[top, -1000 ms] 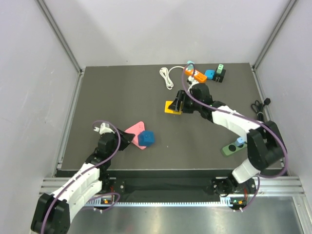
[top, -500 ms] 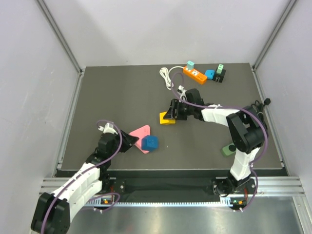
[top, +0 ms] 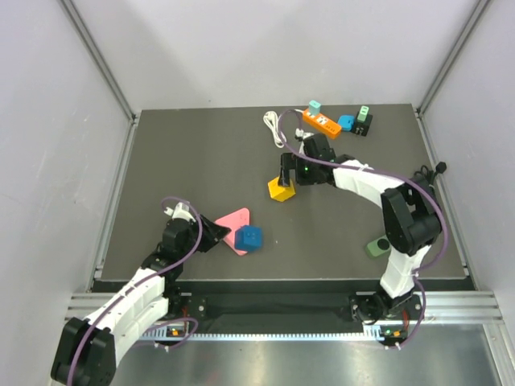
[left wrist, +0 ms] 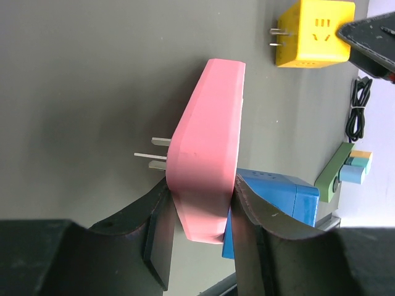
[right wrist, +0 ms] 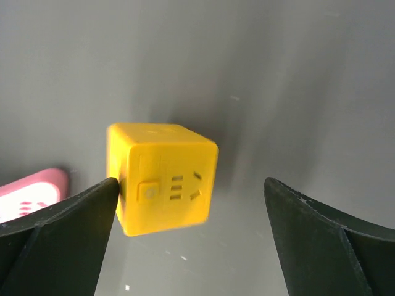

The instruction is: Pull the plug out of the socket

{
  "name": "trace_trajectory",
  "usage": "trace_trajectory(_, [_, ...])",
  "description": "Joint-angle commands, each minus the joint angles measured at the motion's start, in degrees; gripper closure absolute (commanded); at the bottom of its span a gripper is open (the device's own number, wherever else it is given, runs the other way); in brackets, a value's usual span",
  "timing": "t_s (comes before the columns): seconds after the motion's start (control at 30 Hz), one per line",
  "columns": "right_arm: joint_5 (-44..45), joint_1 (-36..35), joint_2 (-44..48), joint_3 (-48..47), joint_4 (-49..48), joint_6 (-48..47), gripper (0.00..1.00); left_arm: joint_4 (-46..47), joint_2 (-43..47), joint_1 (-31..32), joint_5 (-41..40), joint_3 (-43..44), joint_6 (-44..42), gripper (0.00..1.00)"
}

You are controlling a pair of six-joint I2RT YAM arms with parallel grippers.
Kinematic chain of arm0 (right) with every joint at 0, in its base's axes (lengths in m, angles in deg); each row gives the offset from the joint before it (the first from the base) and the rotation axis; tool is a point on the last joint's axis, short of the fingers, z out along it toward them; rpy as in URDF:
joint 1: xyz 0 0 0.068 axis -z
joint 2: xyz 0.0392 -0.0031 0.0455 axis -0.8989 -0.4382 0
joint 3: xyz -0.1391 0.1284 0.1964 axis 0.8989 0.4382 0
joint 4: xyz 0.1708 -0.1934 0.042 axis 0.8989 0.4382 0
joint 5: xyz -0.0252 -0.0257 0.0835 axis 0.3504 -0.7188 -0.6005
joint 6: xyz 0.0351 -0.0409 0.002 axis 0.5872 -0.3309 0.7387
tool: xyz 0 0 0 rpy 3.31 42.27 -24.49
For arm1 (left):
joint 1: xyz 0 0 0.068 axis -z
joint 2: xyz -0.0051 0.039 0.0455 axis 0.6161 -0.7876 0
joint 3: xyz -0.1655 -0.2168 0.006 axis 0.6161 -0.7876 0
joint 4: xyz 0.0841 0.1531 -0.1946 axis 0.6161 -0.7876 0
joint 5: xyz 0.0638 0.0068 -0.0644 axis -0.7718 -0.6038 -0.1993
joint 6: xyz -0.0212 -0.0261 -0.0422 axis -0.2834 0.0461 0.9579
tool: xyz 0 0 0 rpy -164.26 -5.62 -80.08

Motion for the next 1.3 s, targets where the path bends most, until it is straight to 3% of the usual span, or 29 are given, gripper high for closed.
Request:
trace_trajectory(0.0, [12.59,-1.43,7.89,-0.20,7.26,-2.22,0.00,-6.16,-1.09,0.03,-0.14,-0.13,-2.83,1.00])
trace_trajectory(0.1, [19.11,-3.89,15.09,5.58,5.61,1.30,0.00,-6.16,-1.18,0.03,0.04,-0.30,-2.75,1.00])
trace_trajectory(0.23, [6.69,-4.25,21.97,12.89,2.88,4.20,0.00,-6.33,-1.00,0.03,0.04,-0.04,-2.83,1.00])
trace_trajectory(0.33, [2.52,-6.87,27.68,19.92,-2.83,6.04,0.00,-6.25,-1.18,0.03,0.04,0.05,-2.83,1.00])
trace_trajectory(0.5, [4.35,-17.50,31.38,23.19,-5.30,9.03,0.00,-5.81,-1.88,0.12,0.04,-0.21,-2.66,1.00])
trace_trajectory(0.63, [6.28,-25.67,29.54,23.54,-8.11,13.16,0.00,-5.54,-2.06,0.12,-0.13,-0.83,-2.31,1.00])
trace_trajectory(0.93, [13.02,-34.73,18.65,17.05,-10.15,19.92,0.00,-5.72,-1.80,0.03,-0.22,-0.83,-2.40,1.00])
trace_trajectory(1.07, [18.41,-35.89,14.34,11.95,-3.64,25.82,0.00,-5.89,-1.88,0.12,-0.14,-0.74,-2.40,1.00])
trace_trajectory(1.27, [20.17,-35.89,13.54,10.45,-3.55,28.11,0.00,-6.24,-1.53,0.12,-0.05,-0.65,-2.48,1.00])
